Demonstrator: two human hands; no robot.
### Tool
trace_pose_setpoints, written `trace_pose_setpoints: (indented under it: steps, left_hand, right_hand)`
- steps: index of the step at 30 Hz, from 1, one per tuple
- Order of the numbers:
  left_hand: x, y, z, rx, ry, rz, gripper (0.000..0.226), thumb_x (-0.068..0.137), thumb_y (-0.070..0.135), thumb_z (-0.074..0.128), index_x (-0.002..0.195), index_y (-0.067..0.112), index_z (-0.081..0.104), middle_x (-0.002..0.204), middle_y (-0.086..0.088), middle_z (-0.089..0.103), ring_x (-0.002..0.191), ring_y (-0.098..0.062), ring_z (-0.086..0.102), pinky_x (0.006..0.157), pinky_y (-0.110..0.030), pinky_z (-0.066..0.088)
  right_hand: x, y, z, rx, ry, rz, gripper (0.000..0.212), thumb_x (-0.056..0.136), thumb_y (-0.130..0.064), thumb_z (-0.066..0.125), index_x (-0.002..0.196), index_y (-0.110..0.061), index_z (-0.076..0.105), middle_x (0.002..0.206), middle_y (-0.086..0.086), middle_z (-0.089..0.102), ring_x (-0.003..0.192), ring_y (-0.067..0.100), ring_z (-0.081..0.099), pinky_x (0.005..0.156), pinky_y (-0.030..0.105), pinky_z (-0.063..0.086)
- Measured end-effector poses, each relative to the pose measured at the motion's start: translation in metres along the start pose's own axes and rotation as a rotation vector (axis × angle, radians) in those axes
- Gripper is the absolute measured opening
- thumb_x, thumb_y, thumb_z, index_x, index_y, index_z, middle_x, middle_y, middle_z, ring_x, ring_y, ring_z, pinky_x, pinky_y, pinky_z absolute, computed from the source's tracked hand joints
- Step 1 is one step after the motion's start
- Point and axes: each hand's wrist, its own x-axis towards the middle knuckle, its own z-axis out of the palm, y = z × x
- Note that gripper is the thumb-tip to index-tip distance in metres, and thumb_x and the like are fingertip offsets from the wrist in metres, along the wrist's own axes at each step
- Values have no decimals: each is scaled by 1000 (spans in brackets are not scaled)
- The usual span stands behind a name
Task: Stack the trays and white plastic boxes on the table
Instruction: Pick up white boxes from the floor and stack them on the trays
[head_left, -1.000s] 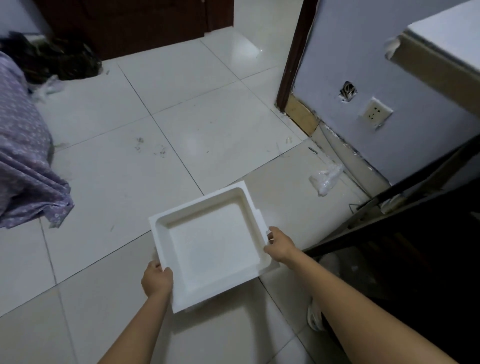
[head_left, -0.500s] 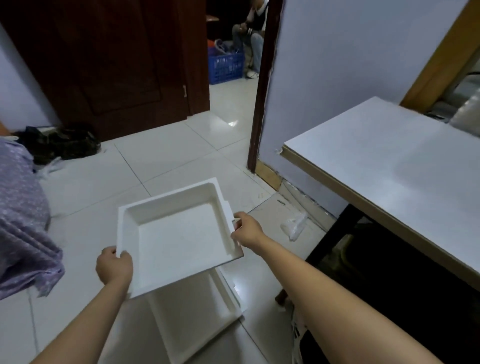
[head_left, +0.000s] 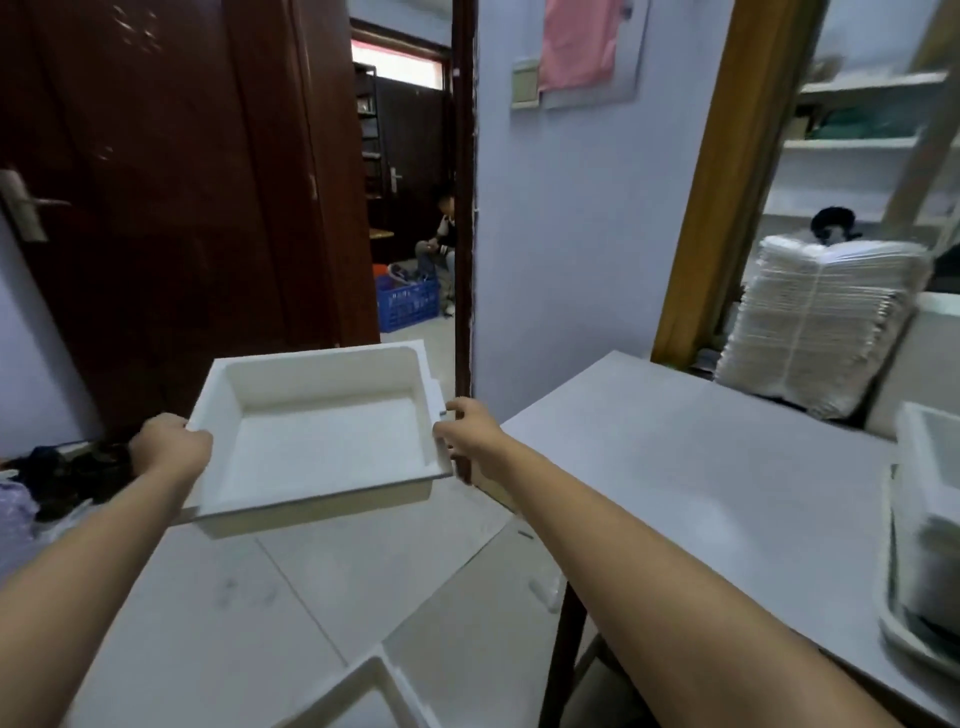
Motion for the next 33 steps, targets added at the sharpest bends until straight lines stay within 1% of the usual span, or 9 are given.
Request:
trace_pose_setpoints:
  steps: [5, 8, 10, 15, 19, 22, 27, 31, 33]
  left_hand:
    - [-13, 98, -23, -41, -43, 31, 22, 87, 2, 51, 101, -11, 61, 105, -29, 63, 95, -45, 62, 78, -45, 53]
    - [-34, 153, -23, -56, -88, 61, 22, 89, 2, 51, 105, -13, 56, 109, -30, 59, 100, -44, 60, 80, -47, 52]
    - [-49, 187, -21, -71, -118, 74, 26, 89, 0, 51, 112, -13, 54, 114, -30, 56, 103, -44, 58, 82, -49, 54]
    - [-98, 269, -13, -124, -233, 189, 30, 87, 0, 54, 113, -13, 55, 117, -28, 56, 107, -43, 58, 87, -45, 52]
    - [-147, 329, 4, -149, -368, 292, 37, 83, 1, 58, 117, -13, 55, 119, -28, 57, 108, -41, 57, 90, -41, 50]
    - [-187, 367, 24, -214, -544, 340, 29, 82, -3, 56, 110, -10, 52, 101, -22, 54, 94, -33, 55, 92, -44, 52]
    - [-260, 417, 52, -279, -777, 451, 39, 81, -3, 56, 118, -13, 53, 85, -20, 50, 70, -29, 50, 61, -30, 46]
    - [-323, 450, 67, -280, -949, 479, 36, 85, 1, 58, 120, -4, 53, 104, -20, 51, 107, -36, 58, 79, -37, 51]
    - [-348, 462, 72, -252, -993, 530, 35, 86, 5, 60, 119, 0, 50, 114, -21, 52, 111, -35, 57, 70, -35, 49]
  right_hand:
    - [-21, -48, -61, 0, 176, -28, 36, 82, -9, 56, 118, -8, 55, 100, 8, 56, 105, 31, 61, 85, 42, 56]
    - [-34, -63, -109, -20, 253, -39, 8, 79, -9, 55, 87, -10, 56, 83, 6, 55, 87, 28, 60, 74, 37, 53]
    - [-47, -73, -140, -29, 310, -37, 13, 79, -9, 54, 70, -14, 47, 74, 5, 50, 77, 27, 55, 70, 38, 53]
    - [-90, -91, -213, -29, 481, -48, 10, 84, -12, 57, 89, -9, 49, 81, 5, 51, 85, 26, 57, 68, 32, 50]
    - [-134, -92, -275, 22, 578, -4, 34, 79, -8, 64, 107, -8, 45, 106, 13, 55, 101, 31, 60, 78, 39, 56]
    - [-175, -85, -323, 20, 706, 33, 46, 76, -8, 64, 118, -5, 46, 117, 17, 56, 106, 32, 59, 83, 36, 52]
    - [-242, -64, -396, 21, 901, 102, 25, 74, -4, 63, 87, -14, 44, 95, 11, 50, 88, 29, 55, 82, 39, 57]
    - [-300, -58, -430, -71, 1039, 224, 26, 84, -5, 60, 107, -6, 49, 106, 14, 51, 91, 26, 54, 76, 32, 54]
    - [-323, -54, -447, -94, 1085, 270, 26, 86, -5, 60, 107, -6, 45, 106, 13, 50, 90, 24, 52, 71, 30, 48]
